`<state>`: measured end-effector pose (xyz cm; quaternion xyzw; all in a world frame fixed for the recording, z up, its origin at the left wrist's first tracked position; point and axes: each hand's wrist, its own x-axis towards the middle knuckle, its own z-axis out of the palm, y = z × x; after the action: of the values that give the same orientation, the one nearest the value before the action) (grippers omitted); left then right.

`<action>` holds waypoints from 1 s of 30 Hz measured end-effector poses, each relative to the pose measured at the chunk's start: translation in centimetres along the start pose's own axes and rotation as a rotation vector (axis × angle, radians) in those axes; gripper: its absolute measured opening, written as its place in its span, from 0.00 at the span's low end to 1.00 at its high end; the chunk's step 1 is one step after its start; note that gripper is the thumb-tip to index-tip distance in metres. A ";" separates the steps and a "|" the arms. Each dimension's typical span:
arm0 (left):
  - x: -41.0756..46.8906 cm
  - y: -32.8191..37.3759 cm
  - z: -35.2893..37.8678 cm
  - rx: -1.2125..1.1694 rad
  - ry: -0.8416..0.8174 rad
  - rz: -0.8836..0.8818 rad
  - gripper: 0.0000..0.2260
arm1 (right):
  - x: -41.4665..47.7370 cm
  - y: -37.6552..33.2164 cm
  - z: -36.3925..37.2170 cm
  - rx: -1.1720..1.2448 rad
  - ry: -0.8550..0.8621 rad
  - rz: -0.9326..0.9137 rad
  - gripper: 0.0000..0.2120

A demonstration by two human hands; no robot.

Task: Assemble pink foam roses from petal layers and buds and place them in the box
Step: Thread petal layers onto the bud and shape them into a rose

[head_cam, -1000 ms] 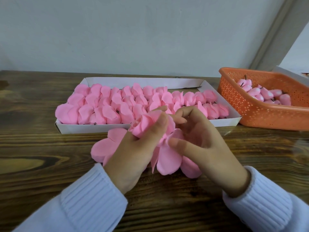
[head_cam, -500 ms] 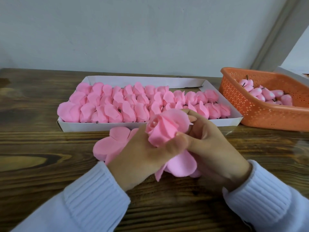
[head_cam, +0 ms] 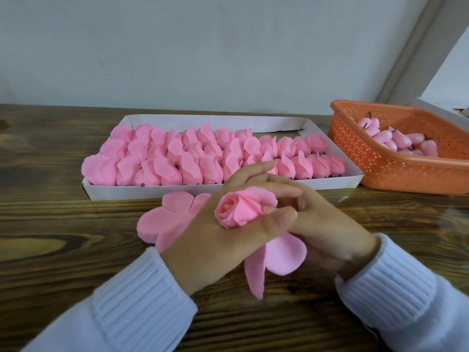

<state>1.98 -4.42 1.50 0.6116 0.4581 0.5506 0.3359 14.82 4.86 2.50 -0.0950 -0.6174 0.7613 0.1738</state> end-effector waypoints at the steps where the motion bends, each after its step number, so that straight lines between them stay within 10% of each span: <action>1: 0.0 0.1 0.1 0.010 0.013 -0.002 0.10 | 0.0 -0.1 0.0 0.001 0.015 0.003 0.18; 10: 1.2 -1.4 -0.7 -0.104 0.181 -0.007 0.13 | 0.2 0.0 -0.8 -0.012 0.377 0.043 0.18; 17: 1.5 -2.8 -0.5 -0.225 0.226 -0.083 0.24 | -0.2 -0.2 0.1 -0.424 0.556 -0.352 0.15; 22: 0.4 -1.6 -0.1 -0.138 0.226 -0.068 0.03 | -0.5 -0.1 1.0 -0.613 0.578 -0.570 0.16; 30: 0.0 -0.8 0.3 -0.070 0.033 -0.076 0.10 | -0.5 0.1 1.1 -0.654 0.626 -0.632 0.19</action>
<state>2.15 -4.06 0.71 0.5727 0.4669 0.5631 0.3700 14.87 3.65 2.63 -0.1759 -0.7388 0.3762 0.5308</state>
